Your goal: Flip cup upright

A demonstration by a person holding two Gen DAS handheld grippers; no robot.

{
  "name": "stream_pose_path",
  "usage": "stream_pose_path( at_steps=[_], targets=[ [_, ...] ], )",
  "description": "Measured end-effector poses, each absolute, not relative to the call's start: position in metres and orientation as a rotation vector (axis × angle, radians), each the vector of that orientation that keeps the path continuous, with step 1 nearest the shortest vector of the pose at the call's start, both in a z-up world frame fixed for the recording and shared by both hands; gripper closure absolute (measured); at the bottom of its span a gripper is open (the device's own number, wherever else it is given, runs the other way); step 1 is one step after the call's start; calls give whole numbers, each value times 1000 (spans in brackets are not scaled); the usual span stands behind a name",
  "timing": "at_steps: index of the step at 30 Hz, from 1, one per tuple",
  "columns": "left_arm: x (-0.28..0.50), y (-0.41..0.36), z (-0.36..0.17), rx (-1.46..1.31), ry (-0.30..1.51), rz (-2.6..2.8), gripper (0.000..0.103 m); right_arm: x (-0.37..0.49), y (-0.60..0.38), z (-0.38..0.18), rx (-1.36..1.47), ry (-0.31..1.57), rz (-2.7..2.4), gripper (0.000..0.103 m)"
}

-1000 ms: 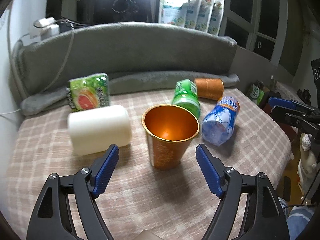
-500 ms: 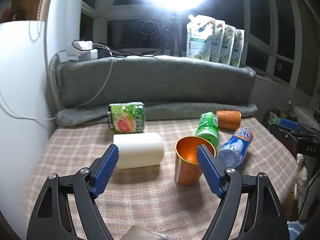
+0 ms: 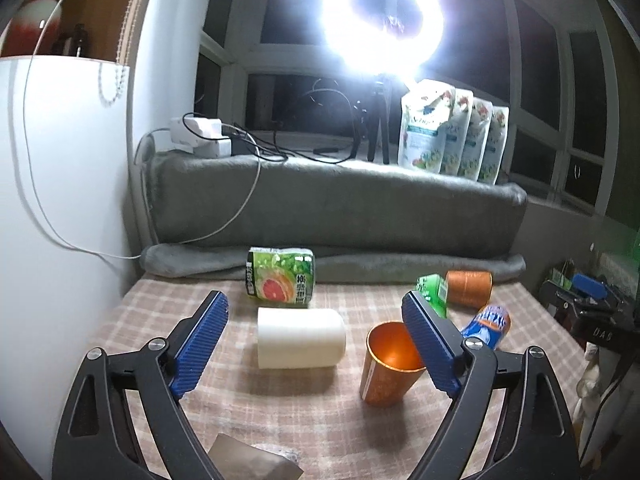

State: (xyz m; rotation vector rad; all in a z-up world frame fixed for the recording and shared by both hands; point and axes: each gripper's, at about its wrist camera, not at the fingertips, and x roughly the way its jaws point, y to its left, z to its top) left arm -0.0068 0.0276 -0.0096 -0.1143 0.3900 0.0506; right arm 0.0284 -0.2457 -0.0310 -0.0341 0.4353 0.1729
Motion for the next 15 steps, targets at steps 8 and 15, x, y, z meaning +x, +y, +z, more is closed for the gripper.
stream_pose_path(
  at_steps=[8,15],
  targets=[
    [-9,27,-6,-118,364,56,14,28,-245,-28,-32,409,165,0],
    [-7,26,-5,-118,367,53,14,28,-243,-27,-32,407,165,0]
  ],
)
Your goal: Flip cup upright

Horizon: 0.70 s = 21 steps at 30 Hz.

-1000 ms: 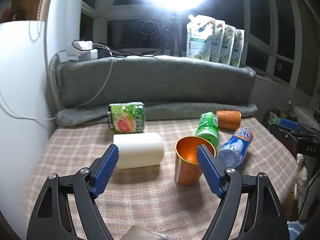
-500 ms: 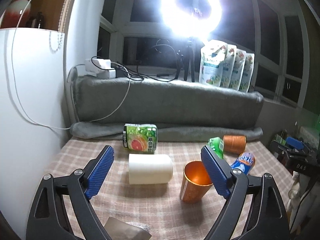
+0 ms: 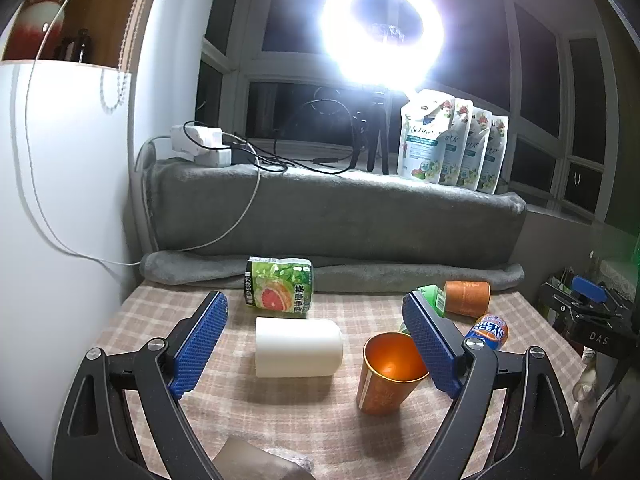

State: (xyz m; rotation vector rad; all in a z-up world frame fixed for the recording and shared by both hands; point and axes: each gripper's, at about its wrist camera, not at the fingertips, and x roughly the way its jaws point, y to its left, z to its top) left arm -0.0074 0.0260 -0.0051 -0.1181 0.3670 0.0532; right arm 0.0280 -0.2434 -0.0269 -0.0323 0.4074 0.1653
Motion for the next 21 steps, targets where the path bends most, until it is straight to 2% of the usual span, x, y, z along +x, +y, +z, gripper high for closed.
stream_pose_path(
  at_steps=[21],
  targets=[
    [-5,25,-6,-107,374,58,13,27,-241,-27,-35,403,181,0]
  ],
)
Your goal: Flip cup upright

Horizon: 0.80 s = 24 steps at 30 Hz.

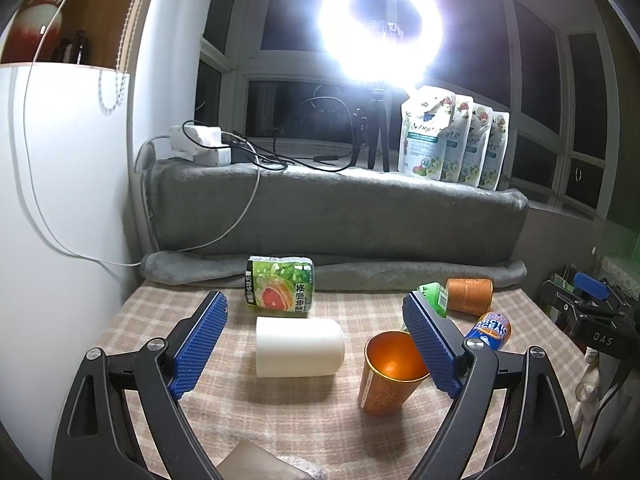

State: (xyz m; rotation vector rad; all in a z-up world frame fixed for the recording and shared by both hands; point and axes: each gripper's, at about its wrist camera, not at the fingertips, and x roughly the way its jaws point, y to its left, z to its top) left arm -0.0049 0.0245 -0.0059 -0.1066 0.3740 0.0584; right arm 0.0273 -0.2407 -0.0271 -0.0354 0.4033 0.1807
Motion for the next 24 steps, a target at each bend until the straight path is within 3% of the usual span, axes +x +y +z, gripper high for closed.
stream_pose_path(
  at_steps=[24],
  targets=[
    [-5,26,-8,-96,375,71,13,27,-237,-30,-42,414,206,0]
  ],
)
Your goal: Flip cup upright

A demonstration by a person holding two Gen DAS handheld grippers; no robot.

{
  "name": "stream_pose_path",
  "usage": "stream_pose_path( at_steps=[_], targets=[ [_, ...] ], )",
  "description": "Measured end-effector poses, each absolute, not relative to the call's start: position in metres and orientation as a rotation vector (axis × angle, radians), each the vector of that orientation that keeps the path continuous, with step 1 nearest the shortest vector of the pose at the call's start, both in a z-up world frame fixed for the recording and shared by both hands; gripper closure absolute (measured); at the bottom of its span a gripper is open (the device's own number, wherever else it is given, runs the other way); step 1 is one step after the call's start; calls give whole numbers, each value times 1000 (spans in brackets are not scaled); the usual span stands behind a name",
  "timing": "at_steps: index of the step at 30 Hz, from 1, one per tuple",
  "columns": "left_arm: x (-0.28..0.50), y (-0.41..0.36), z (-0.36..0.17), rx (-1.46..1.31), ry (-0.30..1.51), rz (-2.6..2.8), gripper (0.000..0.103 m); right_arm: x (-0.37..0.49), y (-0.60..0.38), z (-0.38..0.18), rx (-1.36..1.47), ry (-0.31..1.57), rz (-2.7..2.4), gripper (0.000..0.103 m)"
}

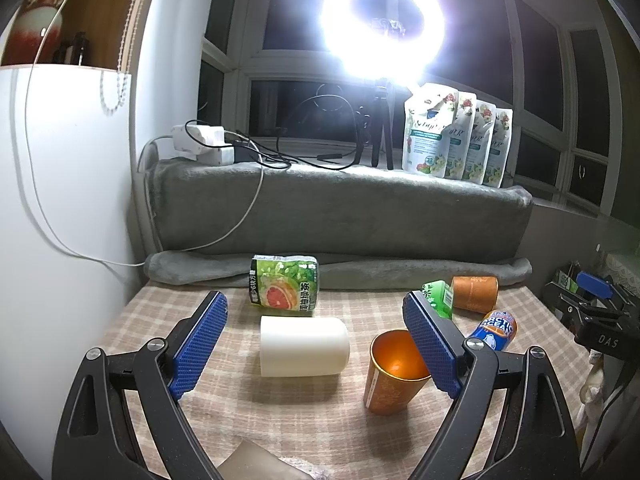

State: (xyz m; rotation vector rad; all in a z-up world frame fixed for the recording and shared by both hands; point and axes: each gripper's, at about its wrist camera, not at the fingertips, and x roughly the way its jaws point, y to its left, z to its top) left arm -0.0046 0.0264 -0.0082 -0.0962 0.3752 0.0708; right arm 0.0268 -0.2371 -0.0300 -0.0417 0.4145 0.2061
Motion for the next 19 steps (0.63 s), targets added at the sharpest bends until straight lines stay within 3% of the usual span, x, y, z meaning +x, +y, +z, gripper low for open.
stream_pose_path(
  at_steps=[19],
  targets=[
    [-3,29,-8,-91,371,76,13,27,-228,-33,-60,429,243,0]
  ],
)
